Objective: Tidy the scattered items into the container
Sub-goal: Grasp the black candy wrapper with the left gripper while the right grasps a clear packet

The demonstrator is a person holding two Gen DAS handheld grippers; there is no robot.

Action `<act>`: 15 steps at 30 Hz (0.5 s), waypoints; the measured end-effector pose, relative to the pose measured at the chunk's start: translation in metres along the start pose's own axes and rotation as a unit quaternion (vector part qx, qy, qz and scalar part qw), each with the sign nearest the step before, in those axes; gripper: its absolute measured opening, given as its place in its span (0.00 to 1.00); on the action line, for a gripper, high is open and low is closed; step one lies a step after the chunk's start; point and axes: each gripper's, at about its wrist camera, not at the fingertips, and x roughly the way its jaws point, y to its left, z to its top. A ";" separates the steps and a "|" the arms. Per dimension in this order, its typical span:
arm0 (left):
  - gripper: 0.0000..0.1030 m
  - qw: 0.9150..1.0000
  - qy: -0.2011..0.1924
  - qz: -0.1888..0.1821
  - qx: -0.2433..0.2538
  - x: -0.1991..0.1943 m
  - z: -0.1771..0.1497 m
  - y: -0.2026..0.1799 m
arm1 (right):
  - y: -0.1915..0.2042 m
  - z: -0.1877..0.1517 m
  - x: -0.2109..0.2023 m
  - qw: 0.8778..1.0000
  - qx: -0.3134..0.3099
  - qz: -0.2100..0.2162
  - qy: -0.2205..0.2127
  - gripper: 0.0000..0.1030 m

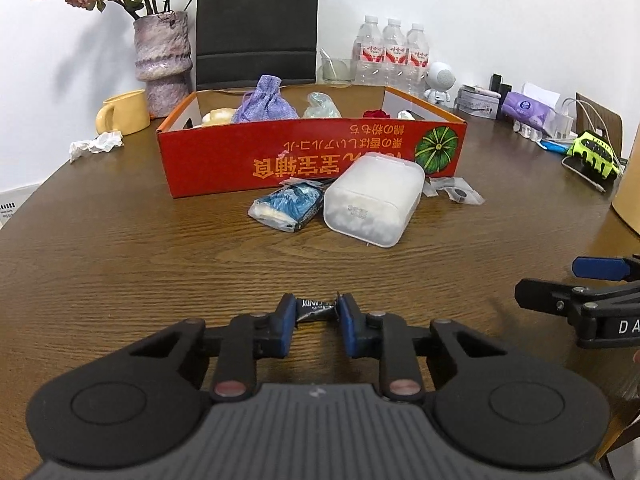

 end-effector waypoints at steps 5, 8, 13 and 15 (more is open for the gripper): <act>0.23 1.000 -0.016 -0.004 -0.006 -0.002 0.011 0.006 | -0.005 0.010 0.005 1.000 -0.002 -0.007 0.000 1.00; 0.23 0.999 -0.028 -0.005 -0.014 -0.003 0.023 0.014 | -0.009 0.020 0.010 1.000 -0.005 -0.008 -0.002 1.00; 0.23 0.999 -0.045 -0.002 -0.028 0.005 0.044 0.027 | -0.014 0.043 0.026 1.000 -0.017 -0.016 -0.003 1.00; 0.23 0.998 -0.052 0.001 -0.030 0.011 0.054 0.033 | -0.015 0.054 0.036 1.000 -0.021 -0.020 -0.001 1.00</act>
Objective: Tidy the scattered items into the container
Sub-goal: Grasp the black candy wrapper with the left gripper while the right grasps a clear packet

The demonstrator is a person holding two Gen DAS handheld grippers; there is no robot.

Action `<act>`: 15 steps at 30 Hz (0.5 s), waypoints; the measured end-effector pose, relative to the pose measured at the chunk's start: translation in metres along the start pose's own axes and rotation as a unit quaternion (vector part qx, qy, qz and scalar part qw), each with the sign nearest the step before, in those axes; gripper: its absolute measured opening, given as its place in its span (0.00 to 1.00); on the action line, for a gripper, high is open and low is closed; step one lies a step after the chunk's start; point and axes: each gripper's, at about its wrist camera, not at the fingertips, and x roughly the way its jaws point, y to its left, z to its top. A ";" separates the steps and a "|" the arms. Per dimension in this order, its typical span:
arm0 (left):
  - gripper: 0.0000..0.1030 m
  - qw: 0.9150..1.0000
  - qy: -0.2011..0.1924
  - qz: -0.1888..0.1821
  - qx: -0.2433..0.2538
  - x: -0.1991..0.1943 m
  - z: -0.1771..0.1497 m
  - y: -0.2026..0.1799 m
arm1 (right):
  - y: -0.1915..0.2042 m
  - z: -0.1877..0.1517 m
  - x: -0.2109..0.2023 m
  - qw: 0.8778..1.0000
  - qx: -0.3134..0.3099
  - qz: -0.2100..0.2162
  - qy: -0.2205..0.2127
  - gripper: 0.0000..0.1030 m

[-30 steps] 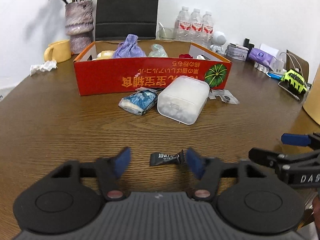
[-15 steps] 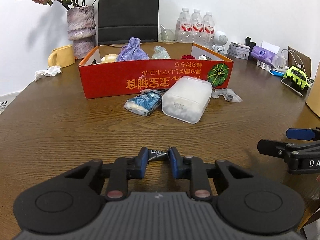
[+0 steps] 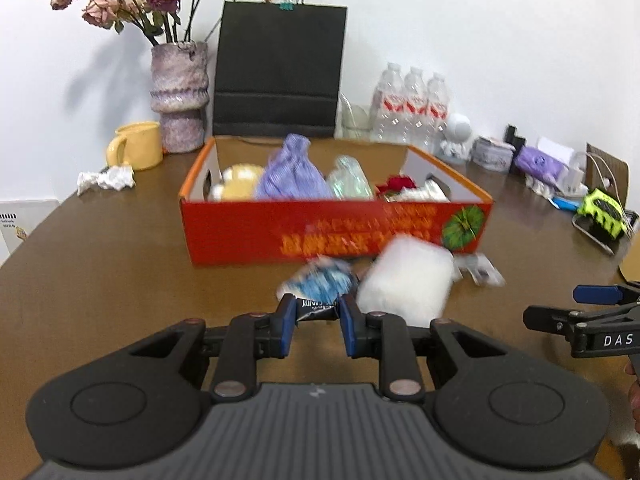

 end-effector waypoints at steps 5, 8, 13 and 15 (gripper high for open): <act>0.23 1.000 0.001 0.011 -0.018 0.025 0.015 0.015 | -0.002 0.021 0.035 1.000 0.000 -0.013 0.019 0.92; 0.23 1.000 0.002 0.010 -0.027 0.035 0.019 0.022 | 0.000 0.029 0.056 0.999 -0.003 -0.009 0.035 0.87; 0.23 0.999 0.004 0.001 -0.037 0.043 0.018 0.028 | 0.000 0.035 0.079 0.999 0.006 -0.018 0.050 0.71; 0.23 0.999 0.006 -0.002 -0.041 0.044 0.016 0.030 | 0.002 0.035 0.080 0.999 -0.003 -0.026 0.045 0.60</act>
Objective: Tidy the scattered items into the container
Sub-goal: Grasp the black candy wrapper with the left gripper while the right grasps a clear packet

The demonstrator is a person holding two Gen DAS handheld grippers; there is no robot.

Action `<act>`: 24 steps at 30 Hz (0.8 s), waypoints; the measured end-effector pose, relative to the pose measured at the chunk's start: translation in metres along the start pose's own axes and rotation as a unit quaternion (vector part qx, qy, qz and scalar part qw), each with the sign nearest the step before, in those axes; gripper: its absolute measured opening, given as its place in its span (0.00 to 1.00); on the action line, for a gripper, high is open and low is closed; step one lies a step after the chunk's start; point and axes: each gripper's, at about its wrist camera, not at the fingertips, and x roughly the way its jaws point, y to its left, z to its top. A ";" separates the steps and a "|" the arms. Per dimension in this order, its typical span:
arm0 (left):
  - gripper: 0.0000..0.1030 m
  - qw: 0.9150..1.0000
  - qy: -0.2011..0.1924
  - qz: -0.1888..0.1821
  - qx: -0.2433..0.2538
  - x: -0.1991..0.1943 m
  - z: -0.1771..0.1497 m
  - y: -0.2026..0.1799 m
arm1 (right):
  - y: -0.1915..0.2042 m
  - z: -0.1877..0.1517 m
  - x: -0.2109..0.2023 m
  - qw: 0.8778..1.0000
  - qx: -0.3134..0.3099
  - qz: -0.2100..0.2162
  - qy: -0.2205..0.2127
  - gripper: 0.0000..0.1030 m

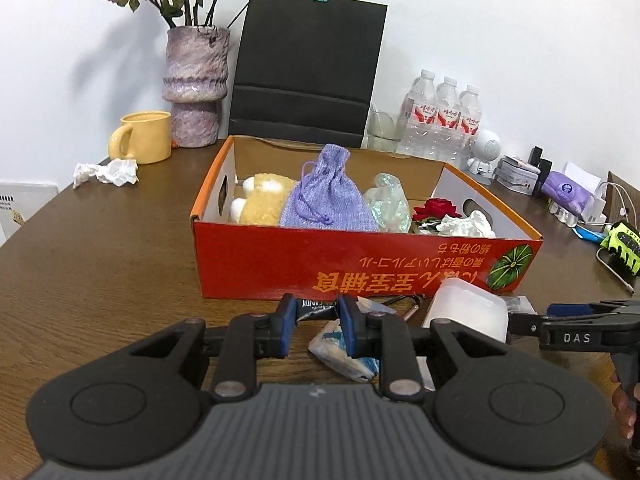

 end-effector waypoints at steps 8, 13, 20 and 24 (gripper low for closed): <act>0.23 1.000 -0.002 0.000 -0.008 -0.003 -0.002 0.006 | -0.002 -0.005 -0.012 1.000 0.002 0.019 -0.015 0.21; 0.23 1.000 -0.002 0.004 -0.010 -0.006 -0.003 0.006 | -0.002 -0.007 -0.017 0.999 0.001 0.027 -0.018 0.12; 0.23 1.000 -0.009 0.008 -0.014 -0.016 -0.004 0.009 | -0.006 -0.008 -0.032 0.998 0.007 0.041 -0.040 0.01; 0.23 1.000 -0.017 0.006 -0.013 -0.023 -0.002 0.008 | -0.007 -0.006 -0.042 0.998 0.010 0.042 -0.054 0.01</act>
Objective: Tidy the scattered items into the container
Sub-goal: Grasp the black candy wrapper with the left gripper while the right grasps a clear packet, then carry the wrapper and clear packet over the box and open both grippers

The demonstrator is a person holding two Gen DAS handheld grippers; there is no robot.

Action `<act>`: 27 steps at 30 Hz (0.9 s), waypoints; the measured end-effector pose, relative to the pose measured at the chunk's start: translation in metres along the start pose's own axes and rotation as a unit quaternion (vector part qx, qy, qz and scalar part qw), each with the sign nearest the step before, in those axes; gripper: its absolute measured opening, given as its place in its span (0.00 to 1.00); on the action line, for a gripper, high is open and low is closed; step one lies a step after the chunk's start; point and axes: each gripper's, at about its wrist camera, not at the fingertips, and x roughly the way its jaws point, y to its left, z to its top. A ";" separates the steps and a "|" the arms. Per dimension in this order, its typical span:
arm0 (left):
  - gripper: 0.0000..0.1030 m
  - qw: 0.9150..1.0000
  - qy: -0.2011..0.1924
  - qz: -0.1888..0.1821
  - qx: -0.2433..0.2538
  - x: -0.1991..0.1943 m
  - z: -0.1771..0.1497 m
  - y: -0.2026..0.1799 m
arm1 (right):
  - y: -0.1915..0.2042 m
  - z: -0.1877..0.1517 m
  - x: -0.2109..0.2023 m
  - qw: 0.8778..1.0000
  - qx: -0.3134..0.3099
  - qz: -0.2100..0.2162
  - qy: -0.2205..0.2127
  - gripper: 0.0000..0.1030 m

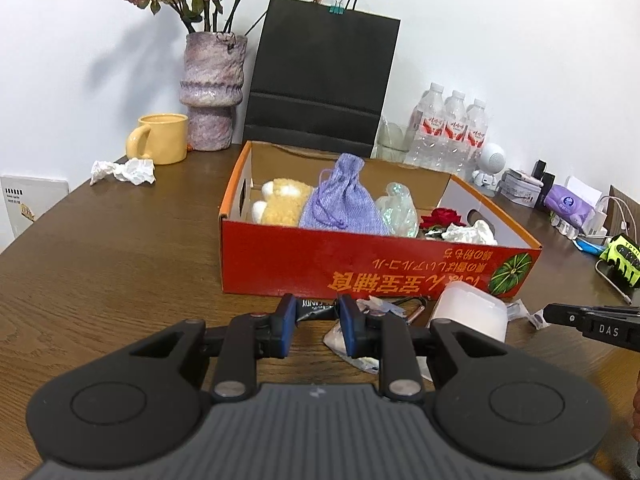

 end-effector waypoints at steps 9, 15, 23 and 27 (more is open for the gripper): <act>0.23 1.000 -0.005 -0.004 -0.001 -0.007 0.000 -0.001 | -0.011 0.007 0.005 1.000 0.006 -0.018 0.016 0.78; 0.23 1.000 0.000 0.001 -0.004 -0.005 -0.002 0.003 | -0.014 0.001 0.041 0.998 -0.019 -0.037 0.054 0.61; 0.23 1.000 0.003 0.002 -0.009 -0.003 -0.003 0.008 | -0.018 -0.002 0.026 0.999 -0.002 -0.022 0.031 0.11; 0.23 1.000 0.001 0.000 -0.009 -0.005 -0.004 0.007 | -0.020 -0.002 0.023 0.999 -0.001 -0.023 0.028 0.10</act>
